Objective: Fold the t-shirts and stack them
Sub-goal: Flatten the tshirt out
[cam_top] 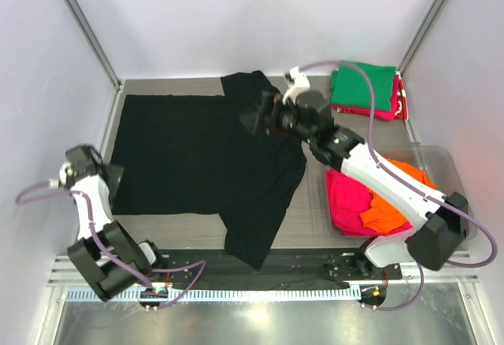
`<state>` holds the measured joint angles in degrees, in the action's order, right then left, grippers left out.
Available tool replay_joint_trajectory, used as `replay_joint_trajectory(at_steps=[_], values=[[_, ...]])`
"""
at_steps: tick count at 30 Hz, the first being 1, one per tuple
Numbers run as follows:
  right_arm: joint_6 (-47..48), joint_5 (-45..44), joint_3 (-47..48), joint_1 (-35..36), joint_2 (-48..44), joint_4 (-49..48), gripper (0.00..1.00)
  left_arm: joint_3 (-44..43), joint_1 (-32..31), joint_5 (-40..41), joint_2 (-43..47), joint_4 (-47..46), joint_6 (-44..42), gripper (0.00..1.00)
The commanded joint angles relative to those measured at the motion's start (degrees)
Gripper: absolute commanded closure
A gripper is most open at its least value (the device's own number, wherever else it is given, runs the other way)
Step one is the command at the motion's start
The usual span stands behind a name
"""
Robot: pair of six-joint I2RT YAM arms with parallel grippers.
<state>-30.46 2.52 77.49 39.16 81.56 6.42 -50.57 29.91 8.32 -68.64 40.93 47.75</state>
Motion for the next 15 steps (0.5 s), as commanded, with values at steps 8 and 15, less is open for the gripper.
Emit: replay_joint_trajectory(at_steps=[8,15], values=[[-10.75,4.42,-25.88,8.82,-8.87,11.60,0.01,13.83,19.30,-4.01,4.05,-6.65,3.75,0.23],[-14.80,3.80,-34.15,13.75,-13.61,11.25,0.02,11.11,21.68,-1.02,-0.61,-7.53,4.28,0.26]])
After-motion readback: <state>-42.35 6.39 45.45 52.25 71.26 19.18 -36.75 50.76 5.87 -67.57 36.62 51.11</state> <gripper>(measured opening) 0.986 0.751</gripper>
